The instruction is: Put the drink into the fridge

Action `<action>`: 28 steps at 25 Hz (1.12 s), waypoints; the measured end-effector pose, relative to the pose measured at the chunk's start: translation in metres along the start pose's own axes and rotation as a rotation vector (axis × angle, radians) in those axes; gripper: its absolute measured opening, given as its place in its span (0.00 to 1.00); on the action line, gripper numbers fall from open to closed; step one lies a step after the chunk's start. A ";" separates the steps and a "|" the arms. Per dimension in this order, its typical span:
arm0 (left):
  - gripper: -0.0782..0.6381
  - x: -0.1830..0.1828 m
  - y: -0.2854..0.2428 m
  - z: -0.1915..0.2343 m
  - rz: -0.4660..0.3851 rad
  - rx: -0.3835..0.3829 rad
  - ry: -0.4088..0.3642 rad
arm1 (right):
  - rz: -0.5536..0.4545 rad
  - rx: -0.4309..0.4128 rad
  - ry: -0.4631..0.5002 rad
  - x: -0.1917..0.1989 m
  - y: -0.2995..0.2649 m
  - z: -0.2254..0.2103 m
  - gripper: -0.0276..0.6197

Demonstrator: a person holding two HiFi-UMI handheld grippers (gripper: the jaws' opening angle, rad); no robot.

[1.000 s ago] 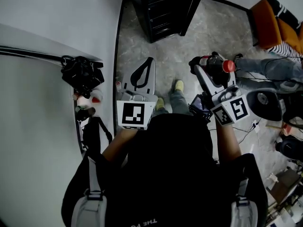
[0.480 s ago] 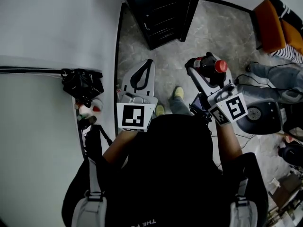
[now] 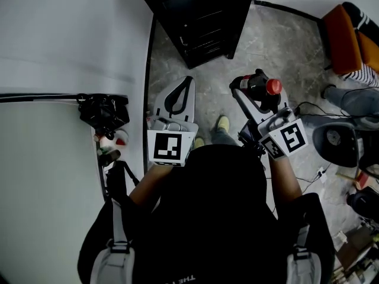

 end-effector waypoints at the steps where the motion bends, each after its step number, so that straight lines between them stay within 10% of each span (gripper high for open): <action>1: 0.13 0.001 -0.005 0.000 0.008 -0.002 -0.002 | 0.001 0.001 -0.006 0.000 -0.002 -0.006 0.52; 28: 0.13 -0.005 -0.038 -0.013 -0.041 -0.020 -0.007 | -0.028 -0.039 -0.007 -0.003 -0.006 -0.032 0.52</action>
Point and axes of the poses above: the fingertips, and each gripper's own axes: y backward along the fingers, z to its left, x out of its underside, the point moved 2 cm from there along y, backward along the fingers, and after that the axes turned 5 degrees about -z, right-handed, at the moved point
